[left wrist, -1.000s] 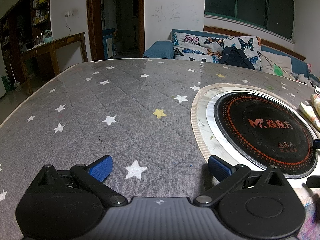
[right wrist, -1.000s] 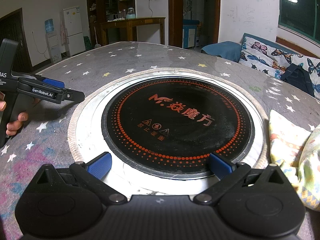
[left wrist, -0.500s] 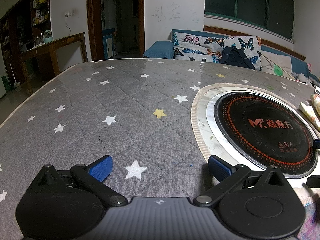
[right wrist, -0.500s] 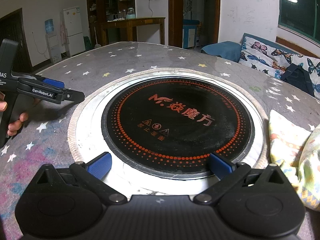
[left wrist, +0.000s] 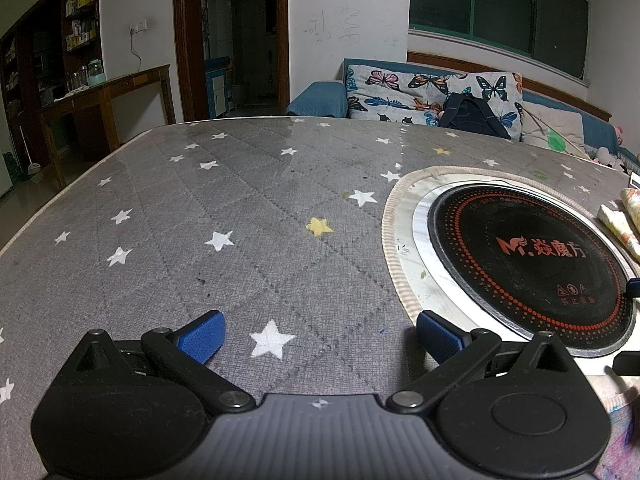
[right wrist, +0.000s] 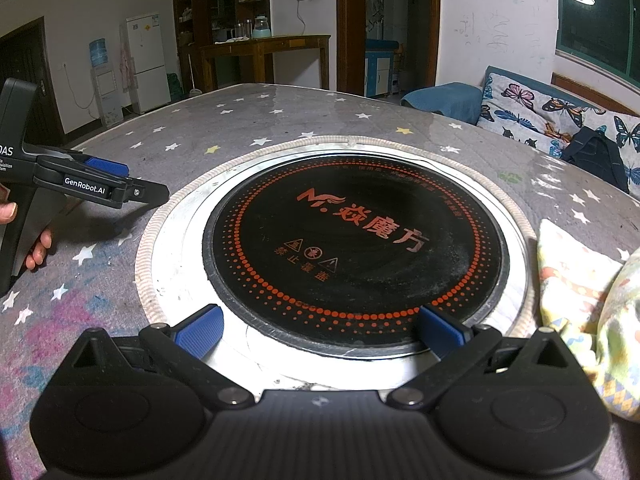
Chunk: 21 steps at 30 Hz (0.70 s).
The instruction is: Fold clothes
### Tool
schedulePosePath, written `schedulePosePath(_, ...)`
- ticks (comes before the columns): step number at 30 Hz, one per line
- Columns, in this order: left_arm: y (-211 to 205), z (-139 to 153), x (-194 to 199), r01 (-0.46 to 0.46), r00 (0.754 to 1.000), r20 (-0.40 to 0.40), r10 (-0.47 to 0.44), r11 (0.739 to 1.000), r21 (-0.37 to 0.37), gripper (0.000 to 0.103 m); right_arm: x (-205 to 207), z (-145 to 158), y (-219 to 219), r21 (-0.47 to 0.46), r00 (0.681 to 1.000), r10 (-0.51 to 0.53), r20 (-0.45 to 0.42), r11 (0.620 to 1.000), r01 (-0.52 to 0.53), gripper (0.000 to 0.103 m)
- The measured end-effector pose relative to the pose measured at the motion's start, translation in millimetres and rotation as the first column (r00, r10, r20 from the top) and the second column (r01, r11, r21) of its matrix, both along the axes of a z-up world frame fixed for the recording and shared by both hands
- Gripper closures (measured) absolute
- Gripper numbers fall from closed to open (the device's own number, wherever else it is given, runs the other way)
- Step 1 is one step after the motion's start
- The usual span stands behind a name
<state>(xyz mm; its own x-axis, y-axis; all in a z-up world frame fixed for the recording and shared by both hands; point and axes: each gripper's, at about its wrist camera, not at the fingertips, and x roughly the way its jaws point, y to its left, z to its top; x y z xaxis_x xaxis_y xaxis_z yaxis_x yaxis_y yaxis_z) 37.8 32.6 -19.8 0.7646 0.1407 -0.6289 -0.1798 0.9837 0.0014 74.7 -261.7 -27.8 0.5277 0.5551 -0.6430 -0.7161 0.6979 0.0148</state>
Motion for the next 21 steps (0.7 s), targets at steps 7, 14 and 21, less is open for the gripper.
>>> schedulePosePath(7, -0.1, 0.0, 0.0, 0.000, 1.000, 0.000, 0.000, 1.000, 0.001, 0.000, 0.1, -0.1, -0.1, 0.000, 1.000, 0.000, 0.000, 1.000, 0.000, 0.000)
schedulePosePath(14, -0.1, 0.0, 0.1, 0.000, 1.000, 0.000, 0.000, 1.000, 0.000, 0.000, -0.1, -0.1, -0.2, -0.002, 1.000, -0.003, 0.002, 1.000, 0.003, 0.000)
schedulePosePath(21, 0.1, 0.0, 0.0, 0.000, 1.000, 0.000, 0.000, 1.000, 0.000, 0.000, -0.2, 0.1, -0.5, -0.002, 1.000, -0.004, 0.002, 1.000, 0.004, 0.000)
